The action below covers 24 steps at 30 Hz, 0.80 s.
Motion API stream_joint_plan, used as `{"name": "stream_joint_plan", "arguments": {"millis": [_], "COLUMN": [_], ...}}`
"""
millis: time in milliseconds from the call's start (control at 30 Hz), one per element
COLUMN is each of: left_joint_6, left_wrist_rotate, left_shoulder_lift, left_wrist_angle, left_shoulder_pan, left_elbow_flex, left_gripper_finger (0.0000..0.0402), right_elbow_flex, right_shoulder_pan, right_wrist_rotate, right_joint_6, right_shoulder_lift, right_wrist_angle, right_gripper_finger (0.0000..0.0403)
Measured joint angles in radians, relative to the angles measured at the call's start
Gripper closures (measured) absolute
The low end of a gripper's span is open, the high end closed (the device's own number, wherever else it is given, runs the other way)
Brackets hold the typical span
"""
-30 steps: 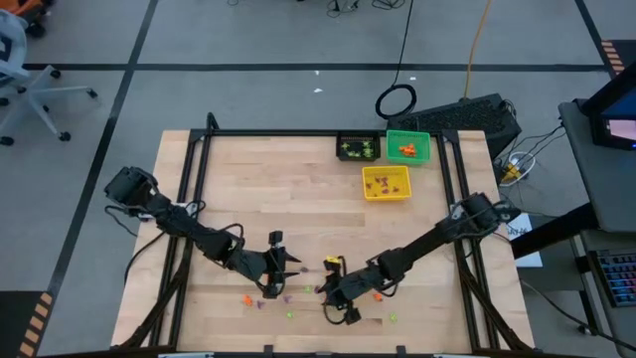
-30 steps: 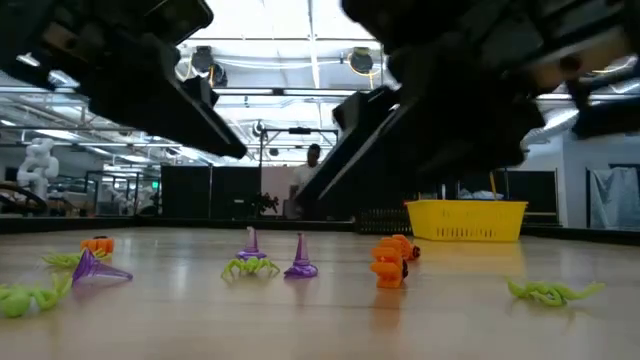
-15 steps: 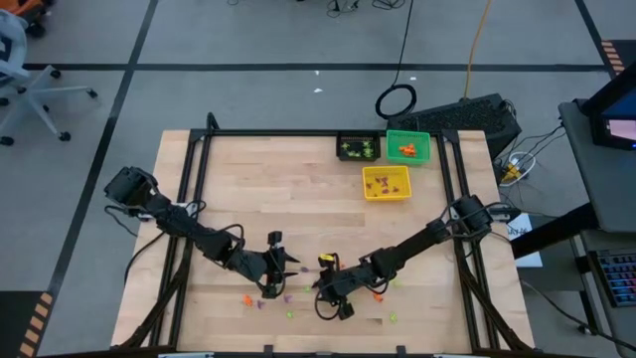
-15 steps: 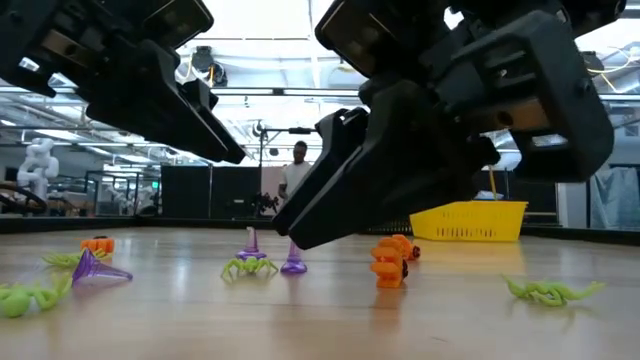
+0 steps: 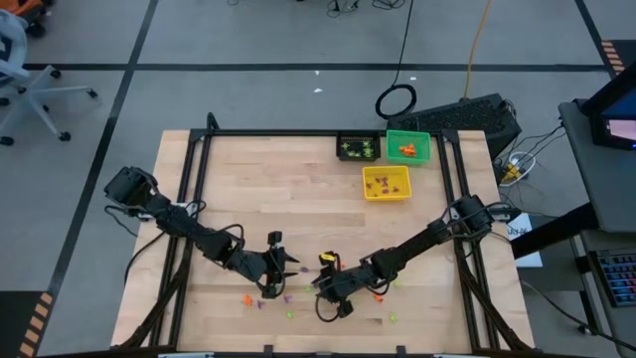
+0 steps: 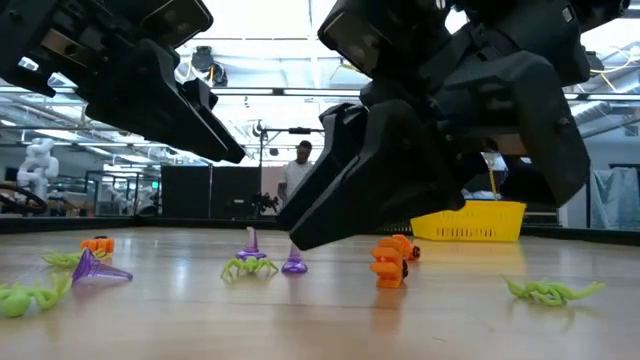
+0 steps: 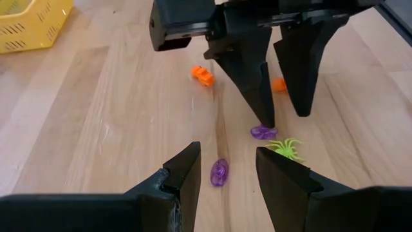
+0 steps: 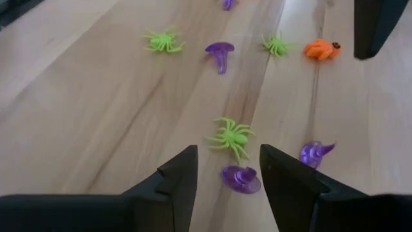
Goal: Sort Halloween decoration
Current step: Put the violet witch hat toy into the yellow basket
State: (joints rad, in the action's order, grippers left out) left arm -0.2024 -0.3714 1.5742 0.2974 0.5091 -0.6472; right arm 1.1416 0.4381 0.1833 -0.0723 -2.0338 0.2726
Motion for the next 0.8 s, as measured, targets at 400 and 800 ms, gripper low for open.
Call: {"name": "stream_joint_plan", "arguments": {"millis": [400, 800], "left_joint_6": [0.002, 0.007], "left_wrist_rotate": [-0.005, -0.011], "left_shoulder_lift": [0.000, 0.000], "left_wrist_angle": [0.009, 0.008], "left_shoulder_pan": [-0.001, -0.001], "left_elbow_flex": [0.000, 0.000], "left_gripper_finger": [0.0249, 0.0249], "right_elbow_flex": [0.000, 0.000], "right_shoulder_pan": [-0.028, -0.029], "right_wrist_rotate": [-0.002, -0.031], "right_joint_6": [0.000, -0.002], "right_shoulder_lift": [-0.024, -0.023], "right_wrist_angle": [-0.009, -0.008], "right_gripper_finger": [0.0250, 0.0340]}}
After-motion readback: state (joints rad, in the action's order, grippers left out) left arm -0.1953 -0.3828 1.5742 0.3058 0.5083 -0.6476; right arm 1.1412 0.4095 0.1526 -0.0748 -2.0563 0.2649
